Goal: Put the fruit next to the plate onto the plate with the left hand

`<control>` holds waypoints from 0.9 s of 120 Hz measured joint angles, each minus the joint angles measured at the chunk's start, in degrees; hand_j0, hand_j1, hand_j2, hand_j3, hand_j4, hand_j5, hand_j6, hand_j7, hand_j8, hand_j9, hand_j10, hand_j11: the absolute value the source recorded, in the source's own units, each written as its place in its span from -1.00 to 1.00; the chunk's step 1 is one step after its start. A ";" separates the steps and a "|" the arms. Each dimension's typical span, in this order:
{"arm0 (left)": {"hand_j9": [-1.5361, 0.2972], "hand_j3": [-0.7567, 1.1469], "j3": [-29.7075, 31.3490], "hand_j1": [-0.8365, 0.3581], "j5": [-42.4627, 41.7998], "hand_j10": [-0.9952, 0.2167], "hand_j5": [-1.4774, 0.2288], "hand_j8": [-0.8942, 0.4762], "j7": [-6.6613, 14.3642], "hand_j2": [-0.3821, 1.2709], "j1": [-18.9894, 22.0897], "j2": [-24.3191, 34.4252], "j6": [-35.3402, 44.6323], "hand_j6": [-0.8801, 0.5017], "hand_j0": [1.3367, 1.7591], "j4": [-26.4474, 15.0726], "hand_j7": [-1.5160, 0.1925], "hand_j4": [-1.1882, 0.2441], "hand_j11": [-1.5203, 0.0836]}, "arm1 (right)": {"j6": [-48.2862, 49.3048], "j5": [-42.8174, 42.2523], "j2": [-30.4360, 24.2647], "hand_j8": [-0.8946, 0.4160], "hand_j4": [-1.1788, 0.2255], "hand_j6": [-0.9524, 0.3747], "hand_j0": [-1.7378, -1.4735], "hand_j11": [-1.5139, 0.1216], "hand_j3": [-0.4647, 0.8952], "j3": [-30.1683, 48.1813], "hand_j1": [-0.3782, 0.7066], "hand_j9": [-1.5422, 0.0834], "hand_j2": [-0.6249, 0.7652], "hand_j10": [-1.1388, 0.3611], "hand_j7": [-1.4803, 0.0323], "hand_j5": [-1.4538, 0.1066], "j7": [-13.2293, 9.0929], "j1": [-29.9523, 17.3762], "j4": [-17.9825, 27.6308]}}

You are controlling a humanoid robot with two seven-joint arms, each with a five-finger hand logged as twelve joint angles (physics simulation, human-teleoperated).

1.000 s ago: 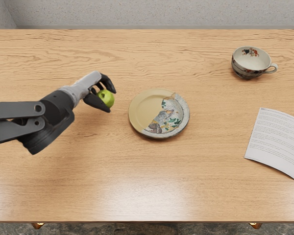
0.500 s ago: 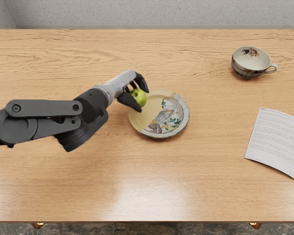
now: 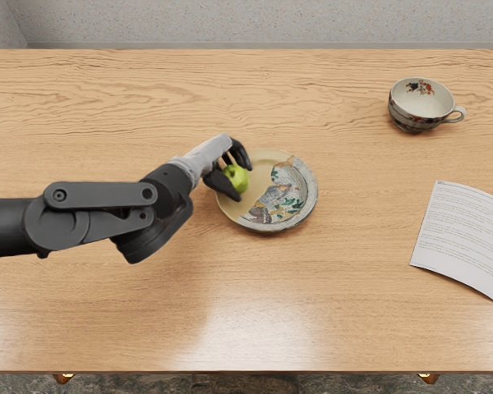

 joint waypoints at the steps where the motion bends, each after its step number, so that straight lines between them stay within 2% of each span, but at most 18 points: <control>1: -0.35 -0.20 0.01 -0.02 0.00 -0.50 -0.41 -0.34 0.00 -0.16 0.01 0.00 -0.01 -0.38 0.50 0.05 -0.33 -0.29 -0.28 | 0.00 0.00 0.00 0.36 0.68 0.43 -0.40 0.85 -0.32 0.00 -0.95 0.90 -0.10 0.52 0.96 0.86 0.00 0.00 0.00; 11: -0.32 -0.20 0.04 -0.01 -0.01 -0.48 -0.38 -0.34 -0.02 -0.18 0.02 -0.01 -0.13 -0.39 0.50 0.45 -0.31 -0.27 -0.25 | 0.00 0.00 0.00 0.36 0.68 0.43 -0.40 0.85 -0.32 0.00 -0.95 0.90 -0.10 0.52 0.96 0.86 0.00 0.00 0.00; 22: -0.18 -0.20 0.02 0.05 -0.09 -0.33 -0.21 -0.33 -0.03 -0.26 0.00 -0.09 -0.10 -0.37 0.51 0.79 -0.15 -0.15 -0.09 | 0.00 0.00 0.00 0.36 0.68 0.43 -0.40 0.85 -0.32 0.00 -0.95 0.90 -0.10 0.52 0.96 0.86 0.00 0.00 0.00; 40: 0.09 -0.20 -0.16 0.29 -0.37 -0.02 0.09 -0.18 -0.05 -0.37 -0.73 -0.71 -0.10 -0.21 0.52 0.80 0.14 0.10 0.23 | 0.00 0.01 0.00 0.36 0.68 0.43 -0.40 0.85 -0.32 0.00 -0.95 0.90 -0.10 0.52 0.96 0.86 0.00 0.00 0.00; 52: 0.29 -0.20 -0.55 0.52 -0.49 0.20 0.31 -0.02 -0.04 -0.43 -4.22 2.18 -0.14 -0.06 0.52 -1.01 0.36 0.29 0.45 | 0.00 0.01 0.00 0.36 0.68 0.43 -0.40 0.85 -0.32 0.00 -0.95 0.90 -0.10 0.52 0.96 0.86 0.00 0.00 0.00; 60: 0.39 -0.20 -1.43 0.64 -0.91 0.31 0.42 0.06 -0.04 -0.46 -4.53 8.29 -1.72 0.03 0.52 -4.25 0.46 0.38 0.57 | 0.00 0.00 0.00 0.36 0.68 0.43 -0.40 0.85 -0.32 0.00 -0.95 0.90 -0.10 0.52 0.96 0.86 -0.01 0.00 0.00; 66: 0.45 -0.20 -2.41 0.71 -1.39 0.38 0.48 0.11 -0.02 -0.48 -4.55 15.01 -4.68 0.08 0.52 -7.49 0.53 0.44 0.64 | 0.00 0.00 0.00 0.36 0.68 0.43 -0.40 0.85 -0.32 0.00 -0.95 0.90 -0.10 0.52 0.96 0.86 0.00 0.00 0.00; 75: 0.52 -0.20 -4.68 0.79 -4.62 0.46 0.56 0.17 0.02 -0.49 -4.46 26.18 -17.13 0.14 0.52 -11.28 0.60 0.51 0.71 | 0.00 0.00 0.00 0.36 0.68 0.43 -0.40 0.85 -0.32 0.00 -0.95 0.90 -0.10 0.52 0.96 0.86 0.00 0.00 0.00; 87: 0.58 -0.20 -6.96 0.86 -8.66 0.53 0.62 0.22 0.04 -0.51 -4.45 38.72 -34.36 0.19 0.52 -13.61 0.67 0.56 0.78 | 0.00 0.01 0.00 0.36 0.68 0.43 -0.40 0.85 -0.32 0.00 -0.95 0.90 -0.10 0.52 0.96 0.86 0.00 0.00 0.00; 95: 0.60 -0.20 -8.24 0.90 -10.11 0.56 0.65 0.24 0.04 -0.52 -4.37 43.96 -44.15 0.21 0.52 -14.30 0.70 0.59 0.81 | 0.00 0.01 0.00 0.37 0.68 0.44 -0.40 0.85 -0.32 0.00 -0.95 0.90 -0.10 0.52 0.96 0.86 0.00 0.00 0.00; 108: 0.63 -0.20 -11.10 0.93 -12.74 0.59 0.68 0.26 0.14 -0.52 -4.36 49.76 -54.71 0.23 0.52 -14.83 0.73 0.61 0.84 | 0.00 0.00 0.00 0.37 0.68 0.44 -0.40 0.85 -0.32 0.00 -0.95 0.90 -0.10 0.52 0.96 0.86 0.01 0.00 0.00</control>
